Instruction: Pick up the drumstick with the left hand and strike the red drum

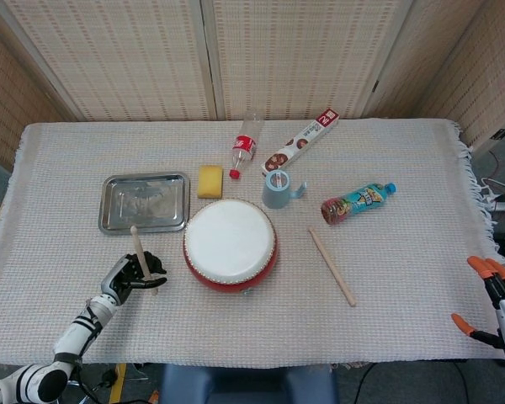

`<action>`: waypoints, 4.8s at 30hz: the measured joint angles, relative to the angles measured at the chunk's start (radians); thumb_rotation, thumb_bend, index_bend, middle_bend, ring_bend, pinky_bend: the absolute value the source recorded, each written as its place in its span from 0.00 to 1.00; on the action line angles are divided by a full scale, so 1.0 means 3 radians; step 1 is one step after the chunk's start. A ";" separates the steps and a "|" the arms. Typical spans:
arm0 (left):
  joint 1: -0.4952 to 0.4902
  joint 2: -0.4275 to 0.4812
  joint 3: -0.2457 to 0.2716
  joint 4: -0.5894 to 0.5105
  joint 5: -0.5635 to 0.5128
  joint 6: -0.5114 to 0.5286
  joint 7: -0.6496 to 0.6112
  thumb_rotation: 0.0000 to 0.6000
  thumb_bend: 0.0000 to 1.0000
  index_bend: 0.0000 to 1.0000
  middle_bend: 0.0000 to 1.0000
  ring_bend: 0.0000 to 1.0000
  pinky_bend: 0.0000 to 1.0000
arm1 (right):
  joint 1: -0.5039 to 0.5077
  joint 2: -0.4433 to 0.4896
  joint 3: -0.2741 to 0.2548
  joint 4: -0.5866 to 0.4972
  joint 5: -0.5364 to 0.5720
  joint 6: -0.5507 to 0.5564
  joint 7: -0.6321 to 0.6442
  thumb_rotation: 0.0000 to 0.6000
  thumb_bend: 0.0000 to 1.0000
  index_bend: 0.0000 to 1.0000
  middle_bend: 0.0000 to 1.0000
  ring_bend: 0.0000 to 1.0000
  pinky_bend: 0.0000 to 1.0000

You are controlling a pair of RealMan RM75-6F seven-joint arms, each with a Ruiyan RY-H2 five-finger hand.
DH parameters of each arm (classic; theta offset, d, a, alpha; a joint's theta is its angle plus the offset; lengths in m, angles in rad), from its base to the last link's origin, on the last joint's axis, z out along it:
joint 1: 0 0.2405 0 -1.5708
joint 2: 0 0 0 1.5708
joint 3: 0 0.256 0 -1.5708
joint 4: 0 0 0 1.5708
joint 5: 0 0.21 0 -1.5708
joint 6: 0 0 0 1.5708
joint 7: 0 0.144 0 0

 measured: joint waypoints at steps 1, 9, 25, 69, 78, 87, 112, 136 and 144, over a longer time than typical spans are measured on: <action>0.0009 0.0002 0.0003 -0.0010 0.0013 0.0001 0.0014 1.00 0.08 0.69 0.57 0.48 0.37 | -0.0001 0.0000 0.0001 0.0003 0.0001 0.0002 0.0004 1.00 0.18 0.12 0.11 0.04 0.19; 0.0084 0.0001 0.0056 -0.0040 0.0215 0.0020 -0.0002 1.00 0.08 0.71 0.61 0.52 0.39 | -0.0005 0.0001 0.0001 0.0005 -0.0018 0.0024 0.0005 1.00 0.18 0.12 0.11 0.04 0.19; 0.0128 -0.0004 0.0127 0.0018 0.0511 0.0084 -0.0289 1.00 0.08 0.73 0.82 0.73 0.67 | -0.0015 0.0010 0.0002 -0.0034 -0.0052 0.0072 -0.0030 1.00 0.18 0.12 0.11 0.04 0.19; 0.0274 -0.0377 0.0540 0.0223 0.0797 0.0750 0.0276 1.00 0.00 0.79 0.91 0.81 0.69 | -0.0018 0.0002 0.0003 -0.0022 -0.0044 0.0073 -0.0019 1.00 0.18 0.12 0.11 0.04 0.19; 0.0247 -0.0479 0.0522 0.0308 0.0695 0.0693 0.0324 1.00 0.00 0.87 0.99 0.88 0.75 | -0.0028 0.0004 0.0003 -0.0015 -0.0039 0.0086 0.0003 1.00 0.18 0.12 0.11 0.04 0.19; 0.0223 -0.0462 0.0464 0.0287 0.0611 0.0649 0.0403 1.00 0.02 0.98 1.00 0.99 0.93 | -0.0037 0.0003 0.0002 0.0000 -0.0042 0.0100 0.0034 1.00 0.18 0.12 0.11 0.04 0.19; 0.0232 -0.0420 0.0377 0.0243 0.0474 0.0626 0.0712 1.00 0.89 1.00 1.00 1.00 1.00 | -0.0033 -0.0014 0.0014 0.0029 -0.0061 0.0127 0.0069 1.00 0.18 0.12 0.11 0.04 0.19; 0.0073 -0.0003 0.0112 -0.0060 0.0320 0.1361 0.4248 1.00 0.89 1.00 1.00 1.00 1.00 | 0.0084 0.0148 0.0194 -0.0252 -0.0168 0.0268 -0.0334 1.00 0.18 0.12 0.11 0.04 0.19; -0.0170 -0.0027 -0.0070 -0.0258 -0.0069 0.1496 0.5417 1.00 0.88 1.00 1.00 1.00 1.00 | 0.0159 0.0148 0.0196 -0.0273 -0.0209 0.0194 -0.0296 1.00 0.18 0.12 0.11 0.04 0.19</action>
